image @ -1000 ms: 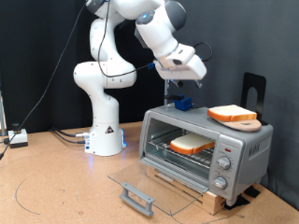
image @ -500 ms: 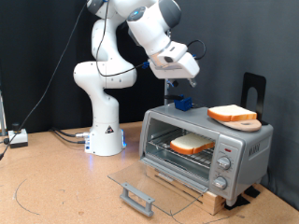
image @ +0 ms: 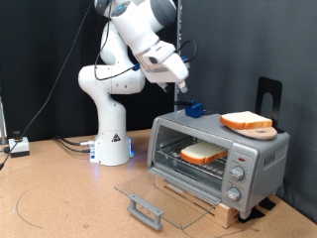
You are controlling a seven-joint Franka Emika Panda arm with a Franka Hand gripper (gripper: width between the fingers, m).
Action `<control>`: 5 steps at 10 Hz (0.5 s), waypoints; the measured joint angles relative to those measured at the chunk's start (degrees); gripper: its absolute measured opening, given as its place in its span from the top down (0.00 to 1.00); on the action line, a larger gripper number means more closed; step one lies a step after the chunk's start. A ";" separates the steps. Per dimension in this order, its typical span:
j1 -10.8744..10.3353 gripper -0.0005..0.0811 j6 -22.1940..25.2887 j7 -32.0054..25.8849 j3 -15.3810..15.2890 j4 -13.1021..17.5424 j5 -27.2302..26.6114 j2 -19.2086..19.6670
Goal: Make a piece of toast with the oven
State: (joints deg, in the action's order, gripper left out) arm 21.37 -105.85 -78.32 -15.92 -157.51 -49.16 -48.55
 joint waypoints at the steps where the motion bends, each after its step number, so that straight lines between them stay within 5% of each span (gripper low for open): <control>1: 1.21 0.01 0.41 -0.60 1.31 0.47 2.21 0.92; 5: 5.24 0.01 1.34 -4.73 6.43 2.91 7.95 6.37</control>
State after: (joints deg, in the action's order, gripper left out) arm 26.61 -104.51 -83.05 -9.49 -154.59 -41.21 -42.17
